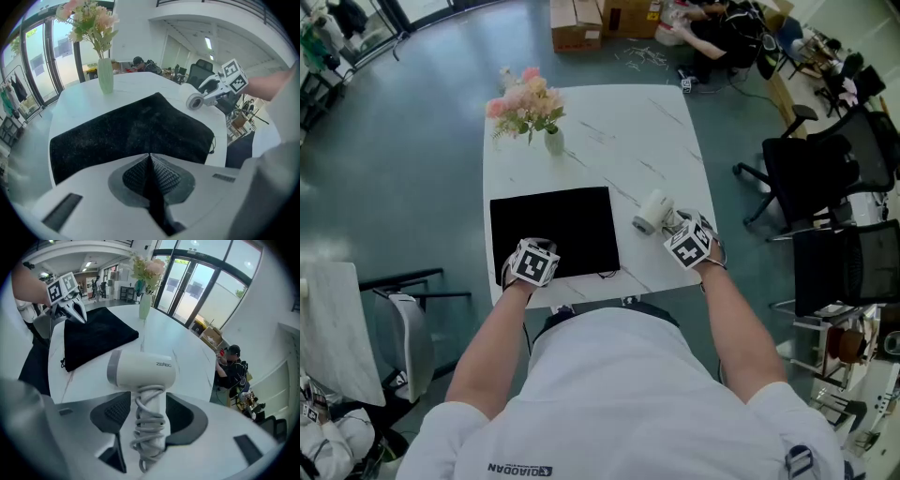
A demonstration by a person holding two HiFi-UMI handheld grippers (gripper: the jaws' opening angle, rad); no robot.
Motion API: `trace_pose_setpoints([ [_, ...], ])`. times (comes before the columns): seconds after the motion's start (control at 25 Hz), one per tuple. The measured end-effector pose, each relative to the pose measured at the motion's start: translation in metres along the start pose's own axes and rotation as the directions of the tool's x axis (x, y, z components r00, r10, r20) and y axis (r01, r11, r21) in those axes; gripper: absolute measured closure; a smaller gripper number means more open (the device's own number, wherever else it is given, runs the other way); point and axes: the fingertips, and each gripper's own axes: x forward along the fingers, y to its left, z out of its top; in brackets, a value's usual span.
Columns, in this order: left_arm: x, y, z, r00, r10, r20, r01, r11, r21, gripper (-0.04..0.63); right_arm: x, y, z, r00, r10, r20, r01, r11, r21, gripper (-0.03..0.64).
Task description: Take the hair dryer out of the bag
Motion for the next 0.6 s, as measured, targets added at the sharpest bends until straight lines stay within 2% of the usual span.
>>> trace_pose_setpoints([
  [0.12,-0.013,-0.008,0.008,0.999,-0.032,0.043,0.031,0.999,0.022,0.577,-0.019,0.003,0.007,0.998,-0.059,0.032,0.058,0.998,0.030,0.368],
  [0.2,-0.024,-0.014,0.010,0.997,-0.056,0.059,0.054,0.998,0.037,0.577,-0.034,0.014,0.018,0.994,-0.080,0.078,0.073,0.994,0.084,0.368],
  [0.32,-0.038,-0.023,0.005,0.993,-0.096,0.075,0.093,0.995,0.039,0.577,-0.054,0.056,0.040,0.979,-0.031,0.201,-0.010,0.980,0.199,0.368],
  [0.4,-0.047,-0.030,0.001,0.988,-0.126,0.092,0.123,0.992,0.034,0.577,-0.065,0.086,0.049,0.962,0.005,0.274,-0.083,0.958,0.275,0.376],
  [0.48,-0.057,-0.037,-0.004,0.981,-0.163,0.106,0.161,0.986,0.034,0.577,-0.077,0.114,0.056,0.941,0.042,0.336,-0.167,0.922,0.350,0.435],
  [0.56,-0.067,-0.045,-0.010,0.972,-0.208,0.111,0.205,0.978,0.038,0.578,-0.090,0.138,0.068,0.912,0.079,0.403,-0.256,0.877,0.408,0.550],
  [0.6,-0.072,-0.050,-0.013,0.967,-0.230,0.111,0.227,0.973,0.043,0.578,-0.095,0.147,0.073,0.901,0.091,0.425,-0.285,0.862,0.420,0.587],
])
